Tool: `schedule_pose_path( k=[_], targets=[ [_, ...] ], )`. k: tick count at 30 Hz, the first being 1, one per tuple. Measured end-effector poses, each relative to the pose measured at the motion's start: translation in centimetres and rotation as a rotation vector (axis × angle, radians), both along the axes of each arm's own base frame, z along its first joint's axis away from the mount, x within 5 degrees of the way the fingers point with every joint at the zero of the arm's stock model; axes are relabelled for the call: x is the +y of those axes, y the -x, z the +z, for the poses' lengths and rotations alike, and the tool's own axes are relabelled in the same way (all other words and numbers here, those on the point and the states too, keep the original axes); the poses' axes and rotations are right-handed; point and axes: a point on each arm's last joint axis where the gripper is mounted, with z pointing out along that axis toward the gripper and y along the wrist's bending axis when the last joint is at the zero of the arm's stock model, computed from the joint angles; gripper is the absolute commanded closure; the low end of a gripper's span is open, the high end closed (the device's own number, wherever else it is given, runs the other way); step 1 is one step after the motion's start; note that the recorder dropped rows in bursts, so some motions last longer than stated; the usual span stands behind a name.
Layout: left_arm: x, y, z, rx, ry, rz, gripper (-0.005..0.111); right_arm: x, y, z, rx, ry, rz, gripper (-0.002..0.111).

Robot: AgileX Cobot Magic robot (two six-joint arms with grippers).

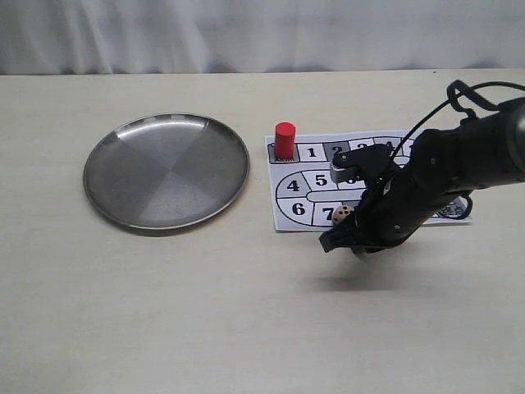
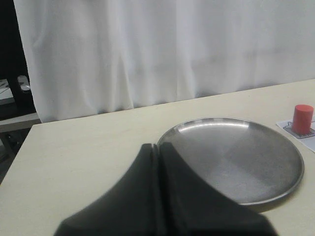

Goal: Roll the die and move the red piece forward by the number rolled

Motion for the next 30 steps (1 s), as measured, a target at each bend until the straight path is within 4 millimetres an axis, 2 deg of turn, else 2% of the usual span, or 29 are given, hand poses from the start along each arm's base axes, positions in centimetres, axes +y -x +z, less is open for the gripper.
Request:
schedule_pose_path(
  k=[30],
  targets=[
    [0.0, 0.0, 0.0, 0.0, 0.0, 0.0, 0.107, 0.03, -0.15, 0.04, -0.017, -0.003, 0.0, 0.104]
  ],
)
